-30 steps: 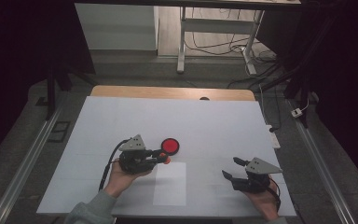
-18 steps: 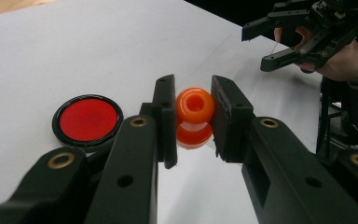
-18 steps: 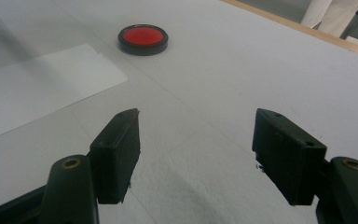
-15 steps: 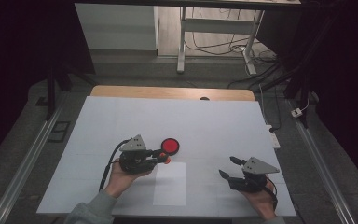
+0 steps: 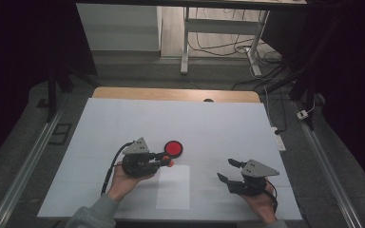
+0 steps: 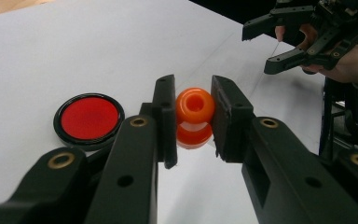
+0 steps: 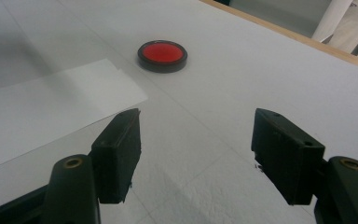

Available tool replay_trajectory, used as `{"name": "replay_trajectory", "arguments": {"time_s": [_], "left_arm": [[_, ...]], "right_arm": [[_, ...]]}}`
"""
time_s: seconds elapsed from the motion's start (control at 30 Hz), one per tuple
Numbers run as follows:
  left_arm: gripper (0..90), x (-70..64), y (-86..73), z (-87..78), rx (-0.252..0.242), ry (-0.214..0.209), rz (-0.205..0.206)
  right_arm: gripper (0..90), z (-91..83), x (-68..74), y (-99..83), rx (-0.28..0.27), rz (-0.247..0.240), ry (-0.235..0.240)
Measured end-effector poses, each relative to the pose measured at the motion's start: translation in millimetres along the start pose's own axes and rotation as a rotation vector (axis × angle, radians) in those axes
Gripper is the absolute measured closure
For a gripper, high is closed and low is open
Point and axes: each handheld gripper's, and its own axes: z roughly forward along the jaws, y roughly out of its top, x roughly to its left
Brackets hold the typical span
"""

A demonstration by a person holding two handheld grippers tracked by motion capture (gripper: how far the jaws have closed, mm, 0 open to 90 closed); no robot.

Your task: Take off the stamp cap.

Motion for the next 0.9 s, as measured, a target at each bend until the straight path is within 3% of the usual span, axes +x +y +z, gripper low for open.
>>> {"name": "replay_trajectory", "arguments": {"time_s": [0.27, 0.53, 0.73, 0.9], "left_arm": [[72.0, 0.0, 0.4, 2.3, 0.0, -0.011, -0.001], [72.0, 0.4, 0.7, 1.9, -0.004, -0.013, -0.004], [71.9, 1.5, 0.7, 1.2, -0.007, -0.009, -0.005], [72.0, 2.0, 0.7, 0.5, -0.009, -0.005, -0.007]], "right_arm": [[32.3, 5.6, 2.8, 5.1, -0.009, 0.017, 0.021], [32.2, 10.4, 10.3, 17.2, -0.009, 0.002, 0.036], [32.1, 19.0, 16.1, 31.5, -0.001, 0.001, 0.071], [32.0, 31.2, 24.0, 46.5, 0.008, -0.031, 0.098]]}}
